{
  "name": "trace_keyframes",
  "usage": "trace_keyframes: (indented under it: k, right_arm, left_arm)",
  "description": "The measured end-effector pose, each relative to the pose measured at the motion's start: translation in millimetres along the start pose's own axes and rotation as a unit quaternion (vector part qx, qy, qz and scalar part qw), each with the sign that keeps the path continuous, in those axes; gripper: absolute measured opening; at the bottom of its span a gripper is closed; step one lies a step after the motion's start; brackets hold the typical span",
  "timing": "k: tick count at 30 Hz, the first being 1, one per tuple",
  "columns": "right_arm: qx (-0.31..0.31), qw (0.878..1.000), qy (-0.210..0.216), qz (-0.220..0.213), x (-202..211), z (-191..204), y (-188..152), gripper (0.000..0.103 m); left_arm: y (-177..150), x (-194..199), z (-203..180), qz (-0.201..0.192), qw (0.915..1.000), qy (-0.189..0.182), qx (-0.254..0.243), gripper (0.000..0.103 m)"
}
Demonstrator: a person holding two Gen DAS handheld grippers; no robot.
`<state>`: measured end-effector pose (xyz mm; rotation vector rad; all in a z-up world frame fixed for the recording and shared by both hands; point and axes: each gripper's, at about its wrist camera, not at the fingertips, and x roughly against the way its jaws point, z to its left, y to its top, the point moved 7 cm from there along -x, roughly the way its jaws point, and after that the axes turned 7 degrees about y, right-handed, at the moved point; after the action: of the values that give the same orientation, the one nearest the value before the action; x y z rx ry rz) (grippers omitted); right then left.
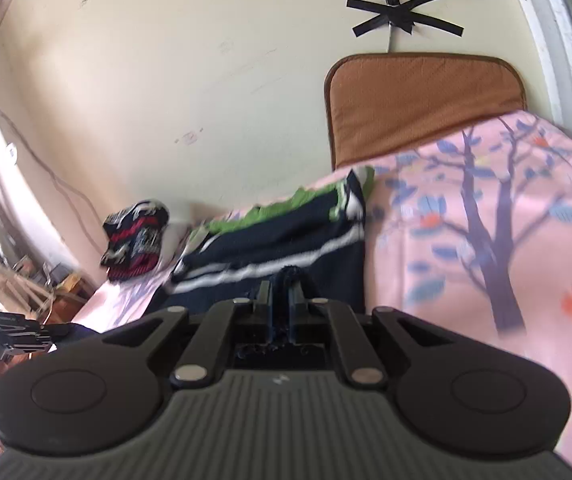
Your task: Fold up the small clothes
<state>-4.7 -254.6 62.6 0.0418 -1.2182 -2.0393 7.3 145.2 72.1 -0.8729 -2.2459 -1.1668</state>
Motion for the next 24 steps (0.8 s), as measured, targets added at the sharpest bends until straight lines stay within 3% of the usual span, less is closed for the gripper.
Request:
trace_keyframes:
  k: [2,4,6,8,10,12,15,16,17,18,21,23,24]
  right_arm:
    - [-0.011,1.0,-0.008,0.001,-32.2,-20.1,23.4,0.01]
    - [-0.036,0.999,-0.027,-0.005,-67.5,-44.6,42.4,0.018]
    - [-0.029,0.997,-0.067,-0.012,-92.4,-63.6,50.8,0.054]
    - [-0.032,0.996,-0.083,-0.007,-93.2,-72.2,47.3,0.054]
    - [-0.026,0.998,-0.059,0.001,-78.9,-70.9,36.5,0.053]
    - [-0.013,0.997,-0.072,0.017,-67.4,-70.7,22.3,0.054]
    - [-0.019,0.997,-0.069,0.041,-67.7,-66.5,3.4,0.054]
    - [-0.025,0.997,-0.063,0.045,-69.1,-63.1,-1.0,0.053]
    - [-0.024,0.997,-0.053,0.048,-70.3,-57.5,-5.2,0.029]
    - [-0.014,0.997,-0.051,0.049,-71.7,-51.6,-8.1,0.01]
    - [0.02,0.991,-0.108,0.072,-78.1,-54.9,-19.8,0.009]
    - [0.006,0.992,-0.096,0.08,-76.4,-65.9,-23.6,0.013]
    - [0.002,0.991,-0.095,0.09,-74.8,-66.9,-20.2,0.021]
  left_arm:
    - [32.2,-34.7,-5.6,-0.012,0.9997,0.019,0.002,0.015]
    - [55.7,-71.1,-3.9,-0.021,0.9978,0.063,-0.001,0.048]
    - [62.1,-90.5,7.7,-0.016,0.9947,0.1,0.018,0.051]
    - [52.5,-93.4,15.7,0.004,0.9976,0.067,0.018,0.054]
    - [38.6,-88.3,25.2,0.006,0.9962,0.087,0.004,0.067]
    - [23.1,-87.2,27.0,0.015,0.995,0.096,-0.022,0.071]
    - [1.3,-94.8,19.2,0.039,0.9937,0.092,-0.052,0.068]
    - [-4.8,-97.5,14.1,0.041,0.9925,0.092,-0.069,0.056]
    - [-10.4,-100.7,9.5,0.042,0.9904,0.097,-0.089,0.041]
    - [-15.7,-105.0,7.4,0.047,0.9864,0.112,-0.111,0.009]
    - [-18.8,-104.5,7.0,0.04,0.9805,0.129,-0.143,0.01]
    - [-15.1,-100.4,12.8,0.057,0.9821,0.13,-0.124,0.017]
    - [-12.0,-96.4,15.5,0.066,0.9827,0.13,-0.115,0.022]
